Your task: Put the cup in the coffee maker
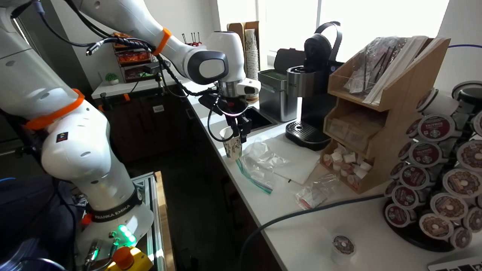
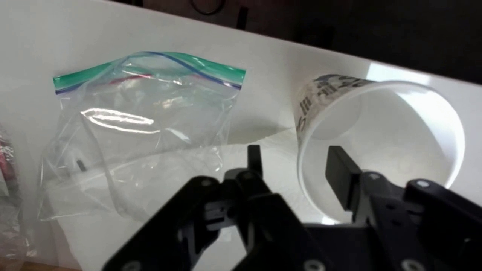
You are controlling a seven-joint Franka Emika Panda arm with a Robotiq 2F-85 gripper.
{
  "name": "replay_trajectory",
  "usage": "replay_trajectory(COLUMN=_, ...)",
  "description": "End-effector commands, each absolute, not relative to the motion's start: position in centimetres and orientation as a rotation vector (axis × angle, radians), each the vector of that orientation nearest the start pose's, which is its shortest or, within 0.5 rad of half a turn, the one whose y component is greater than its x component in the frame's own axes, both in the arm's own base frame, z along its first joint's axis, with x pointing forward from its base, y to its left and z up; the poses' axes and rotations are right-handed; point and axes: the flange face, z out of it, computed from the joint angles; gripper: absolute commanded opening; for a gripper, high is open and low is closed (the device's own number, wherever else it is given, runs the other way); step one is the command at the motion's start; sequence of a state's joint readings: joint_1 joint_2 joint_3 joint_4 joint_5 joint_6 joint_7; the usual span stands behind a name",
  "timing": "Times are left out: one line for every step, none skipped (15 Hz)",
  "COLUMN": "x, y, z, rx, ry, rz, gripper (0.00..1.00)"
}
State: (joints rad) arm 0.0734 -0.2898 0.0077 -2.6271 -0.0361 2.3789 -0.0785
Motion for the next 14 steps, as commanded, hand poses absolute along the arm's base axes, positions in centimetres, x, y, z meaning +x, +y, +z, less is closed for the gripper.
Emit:
replay_trajectory(x=41.2, y=3.1, z=34.2, rx=-3.164, ry=-0.298, rz=-0.059, gripper=0.19)
replay_trajectory(x=41.3, y=3.1, z=34.1, rx=-3.161, ry=-0.292, rz=-0.070, gripper=0.11)
replay_trajectory(x=41.5, y=3.1, z=34.2, rx=-3.159, ry=-0.283, rz=-0.085, gripper=0.04)
replay_trajectory(x=41.7, y=3.2, z=34.3, rx=-3.154, ry=-0.281, rz=-0.107, gripper=0.00)
replay_trajectory(x=41.9, y=3.3, z=34.3, rx=-3.150, ry=-0.282, rz=-0.119, gripper=0.00)
replay_trajectory(x=42.1, y=3.5, z=34.4, rx=-3.149, ry=-0.281, rz=-0.136, gripper=0.00)
replay_trajectory(x=42.4, y=3.7, z=34.6, rx=-3.146, ry=-0.286, rz=-0.148, gripper=0.02)
replay_trajectory(x=42.5, y=3.8, z=34.9, rx=-3.147, ry=-0.287, rz=-0.166, gripper=0.01)
replay_trajectory(x=42.8, y=3.9, z=35.3, rx=-3.151, ry=-0.282, rz=-0.202, gripper=0.01)
replay_trajectory(x=43.0, y=3.9, z=35.8, rx=-3.156, ry=-0.272, rz=-0.233, gripper=0.01)
replay_trajectory(x=43.3, y=3.9, z=36.2, rx=-3.159, ry=-0.259, rz=-0.270, gripper=0.00)
replay_trajectory(x=43.7, y=3.7, z=36.7, rx=-3.161, ry=-0.231, rz=-0.321, gripper=0.01)
replay_trajectory(x=44.1, y=3.6, z=37.1, rx=-3.152, ry=-0.212, rz=-0.363, gripper=0.01)
replay_trajectory(x=44.6, y=3.4, z=37.6, rx=-3.139, ry=-0.183, rz=-0.415, gripper=0.01)
